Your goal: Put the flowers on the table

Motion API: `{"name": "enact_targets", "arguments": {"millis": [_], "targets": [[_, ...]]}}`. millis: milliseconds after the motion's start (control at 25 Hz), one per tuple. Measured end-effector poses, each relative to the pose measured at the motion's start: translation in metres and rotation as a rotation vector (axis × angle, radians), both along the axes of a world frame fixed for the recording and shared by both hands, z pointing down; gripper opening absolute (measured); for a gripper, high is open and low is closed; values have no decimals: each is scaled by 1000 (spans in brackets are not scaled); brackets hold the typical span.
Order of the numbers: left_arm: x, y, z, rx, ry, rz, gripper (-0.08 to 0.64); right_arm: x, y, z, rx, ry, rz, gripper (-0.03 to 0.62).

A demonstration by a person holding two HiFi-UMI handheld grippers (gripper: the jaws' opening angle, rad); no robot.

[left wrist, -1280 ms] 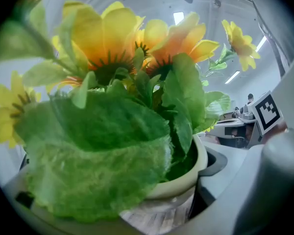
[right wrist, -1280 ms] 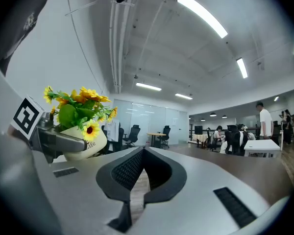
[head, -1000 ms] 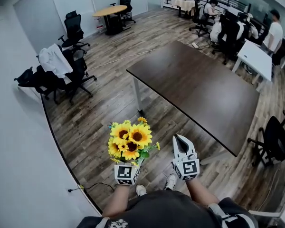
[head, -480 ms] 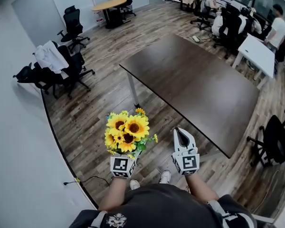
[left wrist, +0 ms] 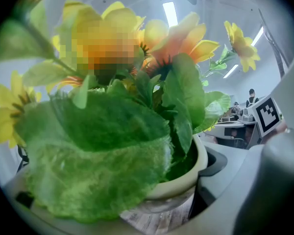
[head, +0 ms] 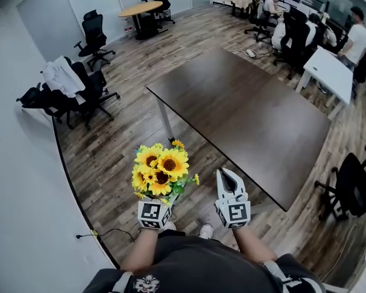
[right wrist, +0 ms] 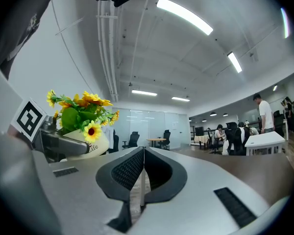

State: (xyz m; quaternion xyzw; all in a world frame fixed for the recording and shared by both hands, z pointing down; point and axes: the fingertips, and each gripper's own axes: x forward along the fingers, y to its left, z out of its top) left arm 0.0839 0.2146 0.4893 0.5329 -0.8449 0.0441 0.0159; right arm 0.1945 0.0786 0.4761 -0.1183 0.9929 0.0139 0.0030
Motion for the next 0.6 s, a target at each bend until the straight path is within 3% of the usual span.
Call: {"name": "enact_targets", "arguments": {"millis": [600], "targets": [[-56,-28,27,24,48,24,537,-54,-23,30,2,40,11,24]]}}
